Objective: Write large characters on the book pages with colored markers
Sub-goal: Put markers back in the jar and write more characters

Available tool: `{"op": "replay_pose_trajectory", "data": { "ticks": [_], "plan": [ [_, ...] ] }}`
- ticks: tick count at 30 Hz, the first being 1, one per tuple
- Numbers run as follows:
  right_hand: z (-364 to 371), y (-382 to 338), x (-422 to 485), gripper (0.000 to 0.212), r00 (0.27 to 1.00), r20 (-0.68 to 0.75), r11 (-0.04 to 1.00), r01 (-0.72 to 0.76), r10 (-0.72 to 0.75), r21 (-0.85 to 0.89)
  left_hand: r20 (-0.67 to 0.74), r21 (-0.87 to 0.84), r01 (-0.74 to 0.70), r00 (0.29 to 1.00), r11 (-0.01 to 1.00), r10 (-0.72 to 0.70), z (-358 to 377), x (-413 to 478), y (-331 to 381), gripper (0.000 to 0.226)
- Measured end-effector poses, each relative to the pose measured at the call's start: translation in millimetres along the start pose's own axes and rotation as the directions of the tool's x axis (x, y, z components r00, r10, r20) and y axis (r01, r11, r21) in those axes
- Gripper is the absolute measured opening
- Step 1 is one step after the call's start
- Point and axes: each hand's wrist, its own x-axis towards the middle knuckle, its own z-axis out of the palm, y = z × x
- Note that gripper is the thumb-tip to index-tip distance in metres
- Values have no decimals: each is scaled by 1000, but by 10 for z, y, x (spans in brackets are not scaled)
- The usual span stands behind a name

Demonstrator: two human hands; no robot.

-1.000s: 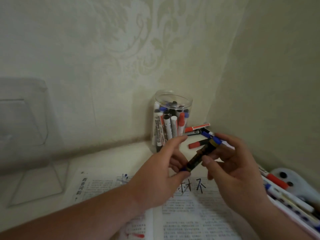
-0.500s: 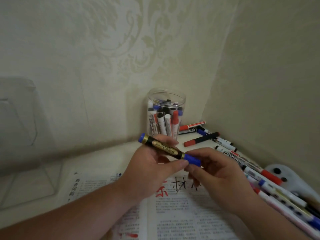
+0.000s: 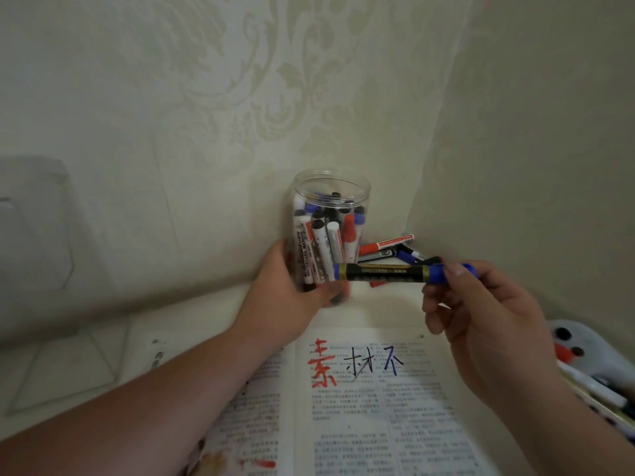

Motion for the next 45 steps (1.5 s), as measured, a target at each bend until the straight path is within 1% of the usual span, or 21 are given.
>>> {"op": "replay_pose_trajectory", "data": {
  "ticks": [4,6,8,10,12,13,14,16,17,18,22,25,26,28,30,33,36,39,42,44,45],
  "plan": [
    [-11,-110,23,13,973,65,940,-230,220,253,-19,-26,-25,1000,999,25,21,55,-105,53],
    [-62,-133,48,24,943,162,887,-330,291,324,-12,-2,-34,999,999,34,33,78,-147,57],
    [-74,-137,45,53,907,272,870,-397,322,292,15,-2,-33,999,999,33,38,63,-153,68],
    [-75,-104,39,75,884,321,883,-417,339,217,58,-43,-29,998,999,31,45,43,-147,72],
    [-44,-94,19,86,877,319,898,-418,359,140,43,-66,-40,998,997,42,54,37,-153,78],
    [-44,-83,16,80,879,306,907,-410,365,95,34,-70,-41,999,997,43,52,36,-145,79],
    [-33,-79,9,65,883,291,917,-396,368,42,24,-61,-43,999,997,45,44,35,-135,77],
    [4,-95,-8,22,894,255,929,-361,369,-81,3,-26,-57,998,998,57,29,30,-122,68],
    [8,-88,-5,9,901,236,931,-347,365,-116,-13,-2,-65,998,998,65,27,27,-116,64],
    [11,-80,-1,7,906,220,931,-336,361,-141,-38,31,-77,996,997,78,24,18,-116,64],
    [20,-103,-6,12,954,135,959,-251,268,-132,-80,264,-158,980,951,185,-13,-47,-51,86],
    [-71,-135,36,6,996,-24,994,-84,83,-69,-62,390,-237,957,890,282,-33,-82,-6,85],
    [-107,-152,49,3,997,-78,997,-11,4,-79,-50,407,-248,955,879,292,-42,-85,-1,84],
    [-143,-188,72,20,976,-165,985,119,-139,-125,-31,426,-267,951,864,309,-78,-85,4,83],
    [-170,-223,130,25,947,-240,975,186,-212,-125,-17,436,-289,944,852,329,-119,-89,0,82],
    [-171,-267,261,4,943,-278,979,201,-182,41,36,435,-353,926,828,375,-140,-113,-2,83],
    [-97,-266,325,18,972,-214,975,133,-94,176,92,452,-420,900,787,427,-99,-119,-25,85],
    [-11,-213,272,23,985,-145,984,115,-95,136,77,449,-426,894,785,441,-80,-107,-34,83],
    [42,-184,212,18,983,-113,988,148,-142,49,46,432,-414,898,801,438,-106,-88,-64,82],
    [57,-186,180,19,981,-91,975,156,-172,-161,45,437,-418,894,796,445,-115,-85,-76,83],
    [61,-174,162,31,978,-85,943,157,-190,-292,50,441,-424,891,791,450,-111,-86,-76,84]
  ]
}}
